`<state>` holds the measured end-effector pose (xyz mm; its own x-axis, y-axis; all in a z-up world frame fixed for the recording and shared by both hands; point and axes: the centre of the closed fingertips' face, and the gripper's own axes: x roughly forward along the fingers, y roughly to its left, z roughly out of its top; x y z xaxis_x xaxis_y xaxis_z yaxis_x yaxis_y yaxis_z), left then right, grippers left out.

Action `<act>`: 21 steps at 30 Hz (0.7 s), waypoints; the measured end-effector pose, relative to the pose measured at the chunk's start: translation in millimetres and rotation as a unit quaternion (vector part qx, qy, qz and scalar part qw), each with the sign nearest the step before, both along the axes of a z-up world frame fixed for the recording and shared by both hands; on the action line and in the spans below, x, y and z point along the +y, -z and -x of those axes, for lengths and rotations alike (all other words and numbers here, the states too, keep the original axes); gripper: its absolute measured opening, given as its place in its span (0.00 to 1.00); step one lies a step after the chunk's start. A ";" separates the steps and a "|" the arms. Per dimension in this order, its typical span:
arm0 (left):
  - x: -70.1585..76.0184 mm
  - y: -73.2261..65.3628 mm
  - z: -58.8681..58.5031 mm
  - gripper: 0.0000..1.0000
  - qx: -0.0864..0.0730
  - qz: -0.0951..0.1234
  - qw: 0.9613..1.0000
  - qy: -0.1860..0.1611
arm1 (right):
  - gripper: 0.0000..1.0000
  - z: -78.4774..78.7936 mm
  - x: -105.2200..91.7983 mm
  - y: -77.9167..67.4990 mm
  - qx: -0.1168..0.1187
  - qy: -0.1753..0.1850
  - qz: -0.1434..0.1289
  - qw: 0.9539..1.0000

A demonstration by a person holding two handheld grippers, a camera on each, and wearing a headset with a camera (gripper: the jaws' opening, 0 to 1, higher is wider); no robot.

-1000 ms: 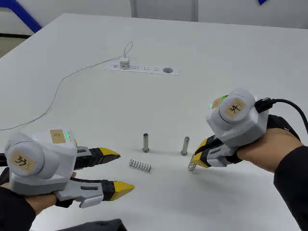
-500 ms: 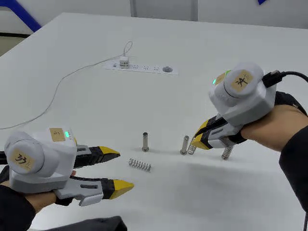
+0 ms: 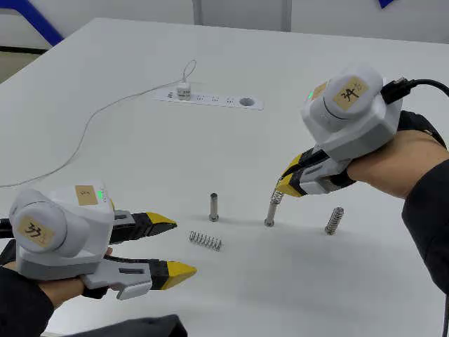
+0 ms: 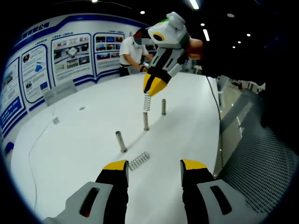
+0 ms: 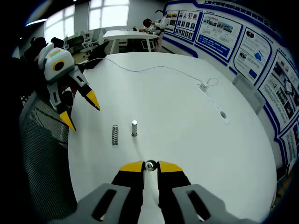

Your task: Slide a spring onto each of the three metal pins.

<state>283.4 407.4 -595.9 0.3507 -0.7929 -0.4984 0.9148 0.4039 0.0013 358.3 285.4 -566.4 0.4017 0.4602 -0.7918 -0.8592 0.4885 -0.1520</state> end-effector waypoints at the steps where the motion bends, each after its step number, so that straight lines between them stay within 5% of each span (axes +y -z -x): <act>1: 0.1 0.1 -0.1 0.46 0.000 0.000 1.000 0.000 | 0.12 -0.5 -0.1 1.2 0.001 0.000 0.001 1.000; 21: 1.6 0.9 -0.7 0.46 0.002 -0.001 1.000 -0.003 | 0.12 -8.7 2.2 29.9 0.029 0.000 0.015 0.999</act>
